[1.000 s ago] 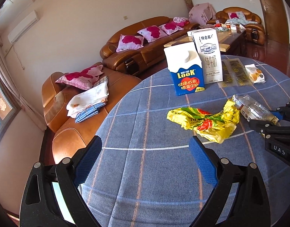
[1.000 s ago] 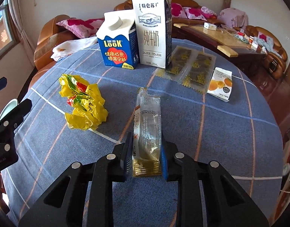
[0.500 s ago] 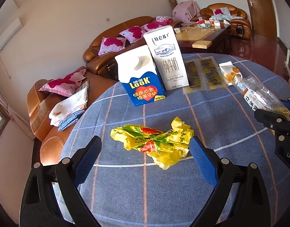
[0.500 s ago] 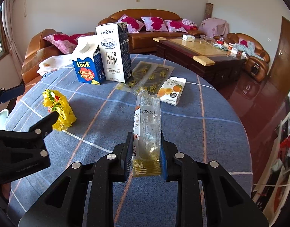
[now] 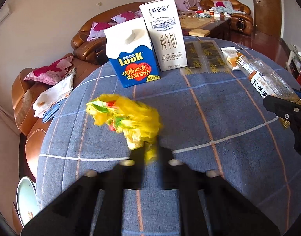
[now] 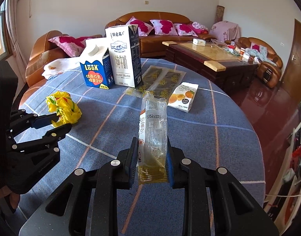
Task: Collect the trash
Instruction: 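Grasp the yellow-and-red wrapper with left gripper while right gripper grasps clear plastic packet, then carry yellow wrapper over the bin with left gripper while right gripper carries clear packet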
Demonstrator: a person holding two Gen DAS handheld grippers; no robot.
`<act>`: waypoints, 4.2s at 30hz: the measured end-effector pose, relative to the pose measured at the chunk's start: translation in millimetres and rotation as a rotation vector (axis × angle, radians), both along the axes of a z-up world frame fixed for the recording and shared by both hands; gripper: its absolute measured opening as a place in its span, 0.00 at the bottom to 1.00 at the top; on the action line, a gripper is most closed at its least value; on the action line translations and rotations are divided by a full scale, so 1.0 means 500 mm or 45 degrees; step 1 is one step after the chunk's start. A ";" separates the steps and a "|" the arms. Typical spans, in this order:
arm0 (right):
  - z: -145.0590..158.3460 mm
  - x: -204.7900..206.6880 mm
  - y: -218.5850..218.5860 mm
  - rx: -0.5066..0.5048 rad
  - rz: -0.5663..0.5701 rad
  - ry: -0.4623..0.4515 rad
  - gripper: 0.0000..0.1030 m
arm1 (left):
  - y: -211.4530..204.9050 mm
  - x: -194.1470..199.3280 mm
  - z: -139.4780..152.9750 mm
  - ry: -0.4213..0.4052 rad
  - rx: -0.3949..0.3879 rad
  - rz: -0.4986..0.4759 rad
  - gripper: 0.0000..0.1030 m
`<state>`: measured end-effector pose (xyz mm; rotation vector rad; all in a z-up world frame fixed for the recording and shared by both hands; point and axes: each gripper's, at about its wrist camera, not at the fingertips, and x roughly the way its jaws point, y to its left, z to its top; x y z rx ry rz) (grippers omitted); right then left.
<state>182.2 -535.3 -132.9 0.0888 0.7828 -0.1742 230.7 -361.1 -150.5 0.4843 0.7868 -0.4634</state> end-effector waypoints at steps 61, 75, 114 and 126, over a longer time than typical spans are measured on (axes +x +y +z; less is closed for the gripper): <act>0.049 0.065 0.412 0.003 0.435 -0.202 0.25 | 0.453 -0.086 0.125 -0.265 -0.016 0.396 0.04; 0.056 0.069 0.458 -0.009 0.494 -0.220 0.25 | 0.484 -0.091 0.128 -0.273 -0.014 0.432 0.04; 0.065 0.078 0.620 -0.064 0.698 -0.259 0.25 | 0.624 -0.086 0.126 -0.283 0.004 0.599 0.04; 0.067 0.087 0.657 -0.070 0.747 -0.261 0.25 | 0.652 -0.083 0.126 -0.297 0.017 0.641 0.04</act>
